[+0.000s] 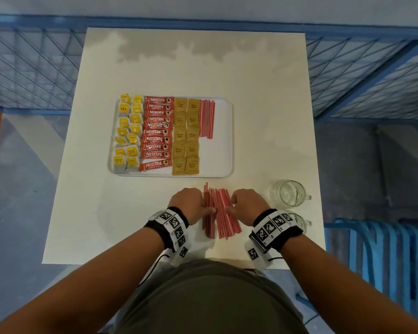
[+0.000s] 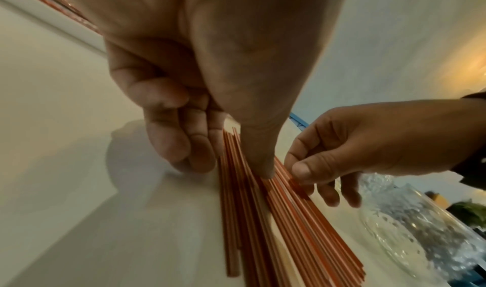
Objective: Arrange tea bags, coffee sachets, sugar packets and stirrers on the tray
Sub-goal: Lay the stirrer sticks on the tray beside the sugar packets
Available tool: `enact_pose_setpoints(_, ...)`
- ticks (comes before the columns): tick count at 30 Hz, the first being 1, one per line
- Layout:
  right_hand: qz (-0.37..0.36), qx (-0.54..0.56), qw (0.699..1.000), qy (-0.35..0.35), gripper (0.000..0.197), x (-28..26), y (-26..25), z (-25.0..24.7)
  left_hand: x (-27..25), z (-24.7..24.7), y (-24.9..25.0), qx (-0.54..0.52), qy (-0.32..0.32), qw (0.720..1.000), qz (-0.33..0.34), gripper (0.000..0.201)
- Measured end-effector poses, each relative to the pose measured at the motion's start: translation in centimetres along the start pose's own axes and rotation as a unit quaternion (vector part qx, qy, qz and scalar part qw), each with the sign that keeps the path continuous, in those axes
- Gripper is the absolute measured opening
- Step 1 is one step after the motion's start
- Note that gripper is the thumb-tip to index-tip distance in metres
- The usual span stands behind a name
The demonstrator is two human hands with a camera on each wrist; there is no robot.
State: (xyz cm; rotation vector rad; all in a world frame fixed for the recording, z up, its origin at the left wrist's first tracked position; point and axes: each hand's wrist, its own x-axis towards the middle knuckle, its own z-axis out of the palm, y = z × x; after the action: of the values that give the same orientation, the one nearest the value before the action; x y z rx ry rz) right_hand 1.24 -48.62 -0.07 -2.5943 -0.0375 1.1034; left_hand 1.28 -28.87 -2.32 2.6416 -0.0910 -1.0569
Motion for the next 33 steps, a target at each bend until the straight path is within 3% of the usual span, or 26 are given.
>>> enact_pose_setpoints(7, -0.002, -0.02, 1.0, 0.007, 0.043, -1.0, 0.0, 1.0, 0.0, 0.4, 0.7, -0.024, 0.019, 0.999, -0.017, 0.046)
enact_pose_setpoints(14, -0.002, -0.005, 1.0, 0.02, 0.046, -0.8, -0.3, 1.7, -0.2, 0.7, 0.1, -0.067, 0.025, 0.997, -0.034, 0.051)
enact_pose_setpoints(18, 0.006, 0.01, 1.0, 0.024, 0.043, -0.3, -0.2, 2.0, -0.4, 0.7, -0.3, -0.106, 0.019, 0.993, -0.041, 0.037)
enact_pose_setpoints(23, 0.011, 0.063, 0.998, 0.014, 0.039, 0.0, 0.6, 2.0, -0.7, 0.6, -0.7, -0.18, 0.016, 0.982, -0.046, 0.032)
enact_pose_setpoints(33, -0.013, 0.165, 0.986, 0.019, 0.034, -0.3, 1.4, 1.6, -1.2, 0.1, -1.8, -0.211, 0.011, 0.977, -0.003, 0.031)
